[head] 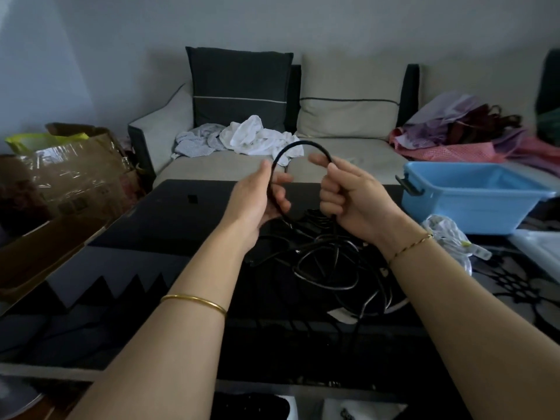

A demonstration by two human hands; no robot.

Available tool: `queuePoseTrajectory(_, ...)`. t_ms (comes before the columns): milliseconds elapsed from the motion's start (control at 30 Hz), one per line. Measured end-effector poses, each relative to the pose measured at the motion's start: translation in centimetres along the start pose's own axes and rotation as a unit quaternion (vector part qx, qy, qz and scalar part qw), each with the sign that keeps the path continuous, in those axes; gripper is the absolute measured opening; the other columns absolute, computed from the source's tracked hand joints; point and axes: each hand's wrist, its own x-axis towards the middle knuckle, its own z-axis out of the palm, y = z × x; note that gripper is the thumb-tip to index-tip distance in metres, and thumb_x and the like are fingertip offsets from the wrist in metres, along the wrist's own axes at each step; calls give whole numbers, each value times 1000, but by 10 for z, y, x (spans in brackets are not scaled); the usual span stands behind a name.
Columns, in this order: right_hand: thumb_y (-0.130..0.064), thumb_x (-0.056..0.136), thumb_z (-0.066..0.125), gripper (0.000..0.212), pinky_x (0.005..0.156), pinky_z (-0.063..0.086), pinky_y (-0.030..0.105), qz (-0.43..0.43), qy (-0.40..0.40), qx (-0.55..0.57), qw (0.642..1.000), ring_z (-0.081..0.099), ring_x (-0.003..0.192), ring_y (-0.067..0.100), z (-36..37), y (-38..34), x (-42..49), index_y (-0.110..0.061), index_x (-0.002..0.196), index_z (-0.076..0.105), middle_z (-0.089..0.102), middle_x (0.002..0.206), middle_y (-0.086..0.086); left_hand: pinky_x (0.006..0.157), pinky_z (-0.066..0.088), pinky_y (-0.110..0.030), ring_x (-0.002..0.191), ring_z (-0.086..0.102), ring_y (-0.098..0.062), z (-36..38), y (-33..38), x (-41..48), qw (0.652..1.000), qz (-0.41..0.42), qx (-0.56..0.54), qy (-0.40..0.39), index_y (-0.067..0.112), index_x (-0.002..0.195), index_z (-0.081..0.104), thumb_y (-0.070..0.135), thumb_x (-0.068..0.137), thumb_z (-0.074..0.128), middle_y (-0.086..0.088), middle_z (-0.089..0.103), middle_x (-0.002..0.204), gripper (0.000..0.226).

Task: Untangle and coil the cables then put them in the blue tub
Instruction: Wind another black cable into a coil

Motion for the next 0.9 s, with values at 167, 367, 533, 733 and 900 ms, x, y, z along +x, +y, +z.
queuePoseTrajectory(167, -14, 102, 38, 23, 42, 33, 16, -32, 158, 136, 978, 32, 43, 6, -25, 13, 7, -14, 104, 60, 35, 55, -3, 61, 46, -21, 46, 36, -5, 17, 3, -6, 972, -61, -150, -170, 8, 96, 63, 17, 99, 40, 6, 41, 61, 25)
queuePoseTrajectory(367, -10, 94, 55, 3, 45, 51, 22, 118, 84, -162, 976, 51, 44, 10, -22, 30, -12, -10, 91, 56, 51, 65, 6, 57, 35, -16, 56, 43, -3, 38, 12, 5, 938, 38, -290, -186, 11, 104, 53, -1, 95, 31, 4, 60, 85, 26)
queuePoseTrajectory(533, 3, 92, 51, 11, 48, 49, 19, 154, -79, -386, 906, 59, 47, 9, -28, 39, -31, -4, 100, 55, 61, 71, 9, 76, 47, -20, 84, 66, -5, 31, 3, 17, 930, 59, -341, -125, 12, 99, 56, 2, 101, 32, -1, 70, 101, 26)
queuePoseTrajectory(733, -9, 97, 47, 18, 58, 49, 24, 195, -190, -481, 834, 59, 59, 16, -29, 25, -36, -18, 109, 59, 64, 77, 5, 93, 49, -32, 115, 57, -15, 30, -8, 22, 955, 67, -285, -37, 8, 120, 52, 11, 102, 41, -6, 56, 127, 21)
queuePoseTrajectory(900, -13, 100, 44, 20, 52, 46, 25, 195, -181, -478, 837, 54, 46, 15, -24, 17, -35, -11, 114, 58, 59, 69, 6, 98, 45, -41, 128, 50, -21, 25, -13, 21, 980, 89, -172, 48, 14, 142, 41, 20, 102, 42, -4, 50, 139, 40)
